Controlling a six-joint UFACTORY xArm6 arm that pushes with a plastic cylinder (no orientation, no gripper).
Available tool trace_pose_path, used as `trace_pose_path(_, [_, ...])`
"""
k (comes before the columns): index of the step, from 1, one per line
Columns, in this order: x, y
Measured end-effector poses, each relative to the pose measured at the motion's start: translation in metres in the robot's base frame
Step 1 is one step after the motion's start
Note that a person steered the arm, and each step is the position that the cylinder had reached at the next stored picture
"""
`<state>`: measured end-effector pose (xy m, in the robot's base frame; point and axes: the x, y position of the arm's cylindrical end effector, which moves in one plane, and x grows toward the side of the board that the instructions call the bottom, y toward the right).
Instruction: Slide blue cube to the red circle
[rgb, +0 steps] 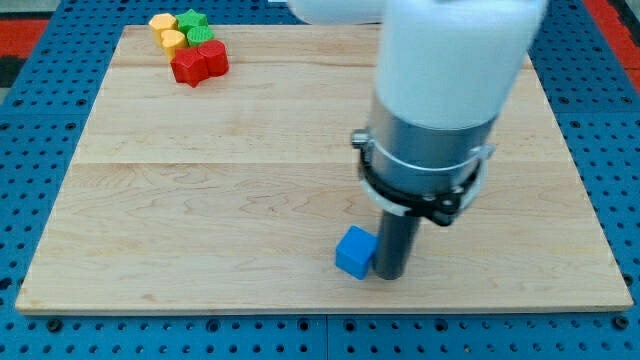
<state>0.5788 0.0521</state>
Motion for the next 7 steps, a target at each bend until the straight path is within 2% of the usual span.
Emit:
trace_pose_path(2, [0.000, -0.067])
trace_pose_path(4, [-0.071, -0.100])
trace_pose_path(6, [-0.136, -0.094])
trace_pose_path(7, [-0.136, -0.058])
